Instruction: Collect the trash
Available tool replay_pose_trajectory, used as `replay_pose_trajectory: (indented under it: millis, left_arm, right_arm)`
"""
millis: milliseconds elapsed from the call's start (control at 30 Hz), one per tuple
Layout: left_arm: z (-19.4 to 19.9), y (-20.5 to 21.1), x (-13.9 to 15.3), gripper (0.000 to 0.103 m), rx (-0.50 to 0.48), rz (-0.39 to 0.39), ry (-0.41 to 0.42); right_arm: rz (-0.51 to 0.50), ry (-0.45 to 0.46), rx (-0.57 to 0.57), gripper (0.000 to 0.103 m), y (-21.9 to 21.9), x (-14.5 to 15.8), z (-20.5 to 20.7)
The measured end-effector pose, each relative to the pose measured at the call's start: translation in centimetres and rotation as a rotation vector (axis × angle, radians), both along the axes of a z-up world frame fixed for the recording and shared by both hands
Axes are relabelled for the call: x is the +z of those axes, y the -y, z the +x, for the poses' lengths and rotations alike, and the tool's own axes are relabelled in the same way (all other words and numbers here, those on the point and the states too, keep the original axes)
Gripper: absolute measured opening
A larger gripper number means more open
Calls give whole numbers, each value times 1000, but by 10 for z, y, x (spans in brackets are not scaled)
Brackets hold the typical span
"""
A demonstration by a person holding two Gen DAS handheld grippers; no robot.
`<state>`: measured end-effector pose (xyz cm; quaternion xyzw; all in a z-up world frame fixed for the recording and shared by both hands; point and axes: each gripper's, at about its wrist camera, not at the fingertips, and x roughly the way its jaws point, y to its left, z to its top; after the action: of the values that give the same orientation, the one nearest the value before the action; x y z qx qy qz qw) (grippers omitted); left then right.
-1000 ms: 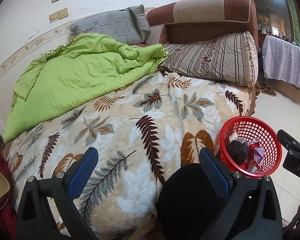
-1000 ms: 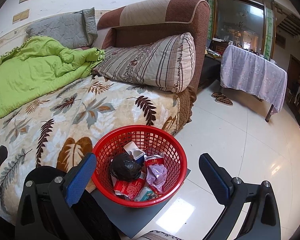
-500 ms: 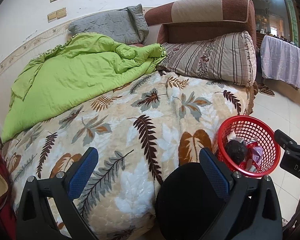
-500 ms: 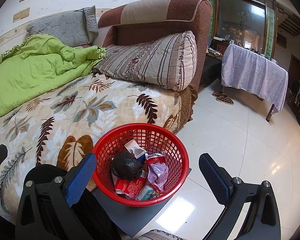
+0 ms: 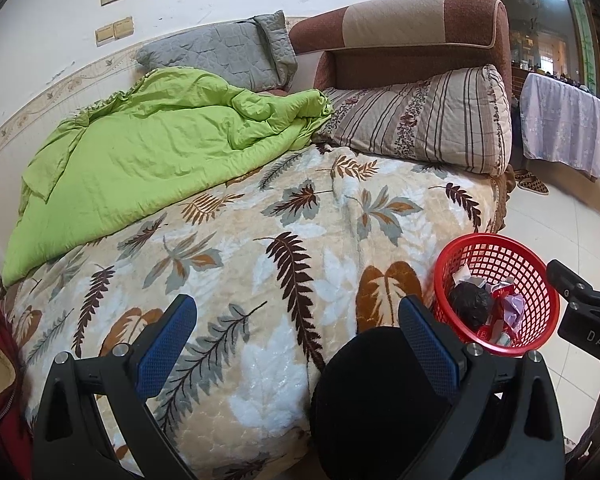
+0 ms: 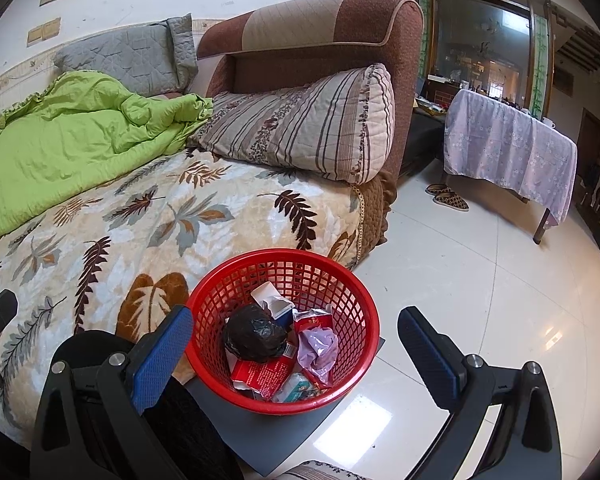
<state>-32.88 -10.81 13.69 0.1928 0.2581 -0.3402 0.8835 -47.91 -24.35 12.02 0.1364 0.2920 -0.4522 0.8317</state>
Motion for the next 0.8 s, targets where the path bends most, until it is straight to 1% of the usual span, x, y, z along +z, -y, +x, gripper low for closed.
replay_pose_trajectory:
  millis: [800]
  left_arm:
    - [-4, 4, 8, 101, -4, -11, 19]
  right_arm:
    - [-11, 14, 12, 103, -2, 5, 5]
